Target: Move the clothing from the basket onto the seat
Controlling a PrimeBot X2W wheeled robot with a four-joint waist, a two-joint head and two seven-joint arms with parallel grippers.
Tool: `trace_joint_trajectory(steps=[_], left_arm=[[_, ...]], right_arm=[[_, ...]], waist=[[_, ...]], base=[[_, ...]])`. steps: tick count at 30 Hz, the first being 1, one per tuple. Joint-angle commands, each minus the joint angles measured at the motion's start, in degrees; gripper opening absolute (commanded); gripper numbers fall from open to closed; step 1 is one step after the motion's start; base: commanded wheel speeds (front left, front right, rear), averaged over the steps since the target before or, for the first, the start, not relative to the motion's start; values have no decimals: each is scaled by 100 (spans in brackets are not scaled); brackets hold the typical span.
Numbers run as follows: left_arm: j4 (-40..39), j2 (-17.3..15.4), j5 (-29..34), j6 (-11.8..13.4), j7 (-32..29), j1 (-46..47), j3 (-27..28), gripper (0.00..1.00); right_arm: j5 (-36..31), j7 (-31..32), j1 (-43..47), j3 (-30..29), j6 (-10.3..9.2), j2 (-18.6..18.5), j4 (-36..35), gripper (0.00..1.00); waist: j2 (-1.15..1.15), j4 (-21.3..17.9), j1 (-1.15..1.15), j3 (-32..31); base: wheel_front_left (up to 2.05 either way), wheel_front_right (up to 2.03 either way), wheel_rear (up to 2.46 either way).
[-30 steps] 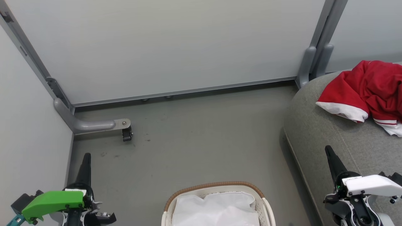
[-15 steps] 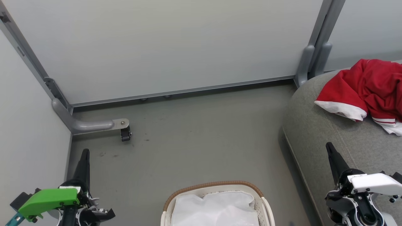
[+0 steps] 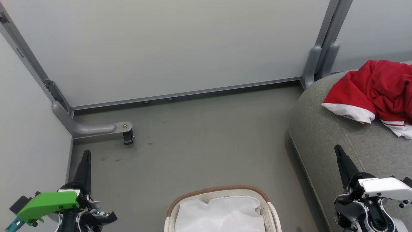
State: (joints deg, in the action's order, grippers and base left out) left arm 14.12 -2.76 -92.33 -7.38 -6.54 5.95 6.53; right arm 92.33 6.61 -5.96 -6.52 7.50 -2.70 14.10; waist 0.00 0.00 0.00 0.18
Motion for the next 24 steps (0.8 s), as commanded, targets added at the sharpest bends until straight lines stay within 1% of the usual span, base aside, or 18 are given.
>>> trace_joint_trajectory(steps=[1,24], left_arm=[[-13,-21,-17,-25,-19,62,14,0],[-14,-21,-17,-25,-18,62,13,0]], right_arm=[[17,10,-48,-13,-2,-34,-24,0],[17,8,-48,-12,-2,-34,-24,0]], waist=[[0,0,0,0],[0,0,0,0]], base=[[0,0,0],[0,0,0]])
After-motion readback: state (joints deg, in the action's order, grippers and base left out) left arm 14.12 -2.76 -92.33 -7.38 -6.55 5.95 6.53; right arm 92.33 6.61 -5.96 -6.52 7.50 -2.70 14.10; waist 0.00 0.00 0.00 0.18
